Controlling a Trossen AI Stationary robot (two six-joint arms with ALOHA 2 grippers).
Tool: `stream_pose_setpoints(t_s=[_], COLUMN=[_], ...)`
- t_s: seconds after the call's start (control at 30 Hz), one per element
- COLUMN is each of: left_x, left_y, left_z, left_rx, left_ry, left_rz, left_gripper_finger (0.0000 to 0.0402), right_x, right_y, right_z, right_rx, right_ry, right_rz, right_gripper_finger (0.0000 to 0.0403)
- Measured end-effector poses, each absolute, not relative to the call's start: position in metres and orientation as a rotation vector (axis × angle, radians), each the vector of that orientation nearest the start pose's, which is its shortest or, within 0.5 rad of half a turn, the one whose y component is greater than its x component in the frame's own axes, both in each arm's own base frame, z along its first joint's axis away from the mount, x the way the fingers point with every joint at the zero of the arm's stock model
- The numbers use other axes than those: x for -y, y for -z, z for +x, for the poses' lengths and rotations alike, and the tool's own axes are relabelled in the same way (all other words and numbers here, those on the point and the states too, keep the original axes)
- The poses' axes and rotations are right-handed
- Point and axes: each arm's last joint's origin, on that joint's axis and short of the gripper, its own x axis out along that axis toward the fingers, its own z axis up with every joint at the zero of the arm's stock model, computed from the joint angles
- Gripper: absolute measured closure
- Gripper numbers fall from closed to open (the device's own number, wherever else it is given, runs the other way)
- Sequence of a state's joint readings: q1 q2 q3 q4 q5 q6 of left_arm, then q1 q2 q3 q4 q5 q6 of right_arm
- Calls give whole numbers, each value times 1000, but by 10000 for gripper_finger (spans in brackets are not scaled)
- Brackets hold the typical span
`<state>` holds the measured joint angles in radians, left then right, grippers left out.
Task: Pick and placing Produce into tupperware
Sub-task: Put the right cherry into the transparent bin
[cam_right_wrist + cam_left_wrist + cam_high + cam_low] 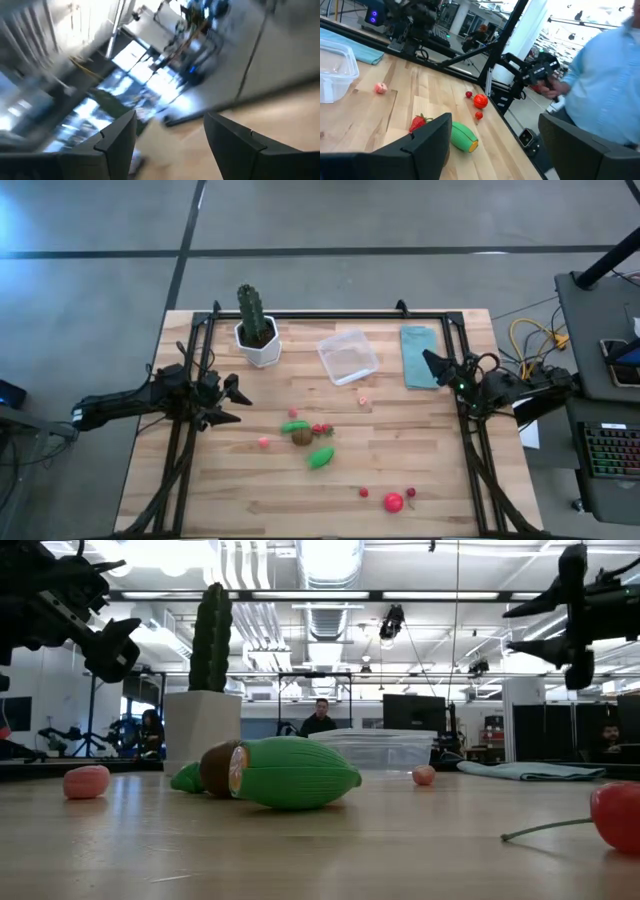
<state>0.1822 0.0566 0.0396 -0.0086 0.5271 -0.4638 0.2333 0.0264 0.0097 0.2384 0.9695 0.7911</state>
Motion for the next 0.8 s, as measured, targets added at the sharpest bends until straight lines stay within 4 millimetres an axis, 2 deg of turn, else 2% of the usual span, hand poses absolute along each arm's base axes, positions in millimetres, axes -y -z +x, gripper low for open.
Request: stream_pose_setpoints(t_s=[0.07, 0.13, 0.23, 0.33, 0.43, 0.6, 0.67, 0.8], left_x=[-3, -3, -3, -3, -3, -3, -3, -3], left_y=[-172, -172, -172, -172, -172, -172, -172, -172], left_z=[96, 96, 96, 96, 96, 96, 96, 96], left_rx=[-104, -104, -104, -104, -103, -104, -103, -104], left_ry=[333, 334, 333, 333, 333, 333, 333, 333], left_rz=[-468, -468, -468, -468, -468, -468, -468, -469], left_gripper_finger=[118, 118, 118, 118, 118, 118, 118, 118], right_x=[3, 4, 8, 9, 9, 10, 10, 5], right_y=[-184, -184, -184, -184, -185, -188, -191, -205], right_z=[89, 89, 84, 83, 83, 82, 83, 89], right_rx=[525, 580, 694, 677, 649, 741, 716, 614], right_ry=[583, 593, 759, 830, 845, 814, 750, 436], right_rz=[1058, 1166, 1176, 1087, 1025, 1152, 1128, 1073], right_gripper_finger=[179, 179, 179, 179, 179, 179, 179, 179])
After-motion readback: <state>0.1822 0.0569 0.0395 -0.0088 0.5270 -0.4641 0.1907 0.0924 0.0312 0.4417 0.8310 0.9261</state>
